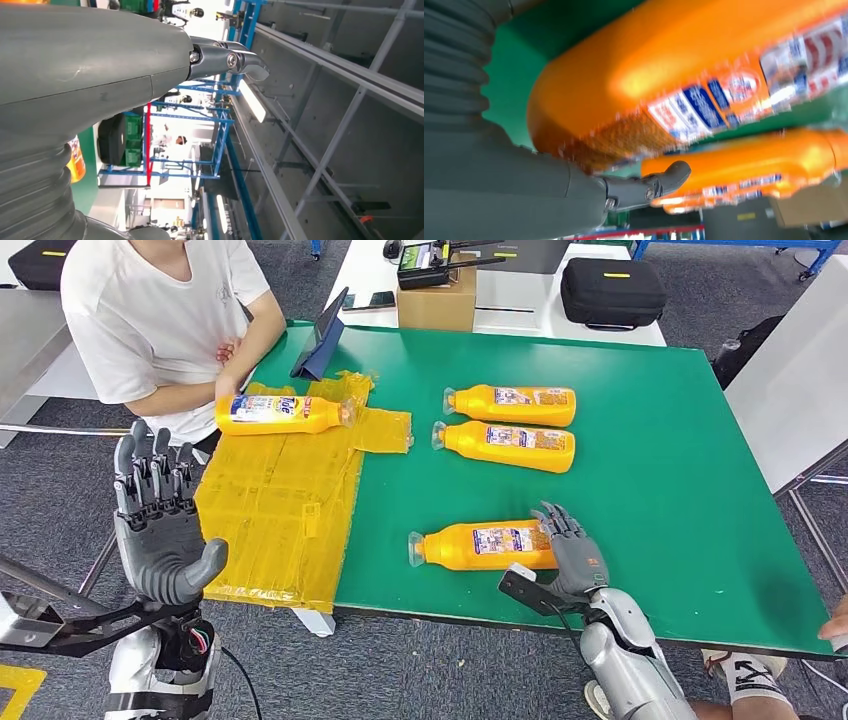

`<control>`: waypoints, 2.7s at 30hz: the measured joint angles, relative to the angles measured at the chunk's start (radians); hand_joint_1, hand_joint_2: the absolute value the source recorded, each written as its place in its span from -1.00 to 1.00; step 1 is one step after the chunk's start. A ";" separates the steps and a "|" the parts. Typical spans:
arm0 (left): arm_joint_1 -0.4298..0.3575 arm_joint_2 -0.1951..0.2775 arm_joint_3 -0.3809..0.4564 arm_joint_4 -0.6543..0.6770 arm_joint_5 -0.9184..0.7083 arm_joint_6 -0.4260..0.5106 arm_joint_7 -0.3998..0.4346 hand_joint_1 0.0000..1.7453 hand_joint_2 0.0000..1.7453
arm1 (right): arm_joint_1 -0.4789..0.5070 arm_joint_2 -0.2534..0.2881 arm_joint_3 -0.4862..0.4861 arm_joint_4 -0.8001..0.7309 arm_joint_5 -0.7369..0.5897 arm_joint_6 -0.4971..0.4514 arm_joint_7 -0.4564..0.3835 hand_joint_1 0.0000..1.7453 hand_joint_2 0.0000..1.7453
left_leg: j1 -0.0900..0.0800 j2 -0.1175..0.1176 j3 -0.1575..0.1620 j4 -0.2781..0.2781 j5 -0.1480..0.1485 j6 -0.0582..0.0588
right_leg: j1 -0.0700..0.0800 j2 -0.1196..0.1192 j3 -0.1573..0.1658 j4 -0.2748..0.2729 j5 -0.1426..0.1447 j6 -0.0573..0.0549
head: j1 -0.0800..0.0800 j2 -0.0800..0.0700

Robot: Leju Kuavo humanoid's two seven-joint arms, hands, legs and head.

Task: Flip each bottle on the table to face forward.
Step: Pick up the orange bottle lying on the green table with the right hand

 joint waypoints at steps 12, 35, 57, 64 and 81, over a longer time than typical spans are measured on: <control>-0.006 0.016 -0.022 0.017 -0.011 -0.002 0.000 -1.00 1.00 | -0.100 -0.008 0.056 0.117 0.045 0.071 0.012 -1.00 1.00 | 0.000 0.001 0.001 0.000 0.000 0.000 | 0.000 0.000 0.000 0.000 0.001 0.000 | 0.000 0.000; -0.051 0.041 -0.074 0.090 -0.033 0.003 -0.014 -1.00 1.00 | -0.378 -0.024 0.322 0.309 0.089 0.426 0.009 1.00 1.00 | 0.000 0.002 0.003 0.000 0.002 0.001 | 0.000 0.001 0.002 0.000 0.002 0.002 | 0.000 0.000; 0.055 0.033 -0.107 0.095 -0.152 0.124 0.033 -1.00 1.00 | -0.187 -0.051 0.306 0.126 -0.231 0.117 -0.080 1.00 1.00 | 0.000 -0.001 0.000 0.000 0.001 0.001 | 0.000 -0.002 0.001 0.000 0.002 0.002 | 0.000 0.000; 0.111 -0.004 -0.140 0.090 -0.152 0.166 0.052 -1.00 1.00 | 0.034 -0.012 0.167 -0.192 -0.261 -0.013 -0.058 1.00 1.00 | 0.000 -0.002 -0.002 0.000 0.001 0.001 | 0.000 -0.002 -0.002 0.000 0.001 0.002 | 0.000 0.000; 0.164 0.002 -0.249 0.087 -0.269 0.145 0.031 -1.00 1.00 | 0.264 0.137 -0.012 -0.605 -0.503 -0.042 -0.280 1.00 1.00 | 0.000 -0.001 -0.002 0.000 0.001 0.001 | 0.000 -0.002 -0.002 0.000 0.001 0.002 | 0.000 0.000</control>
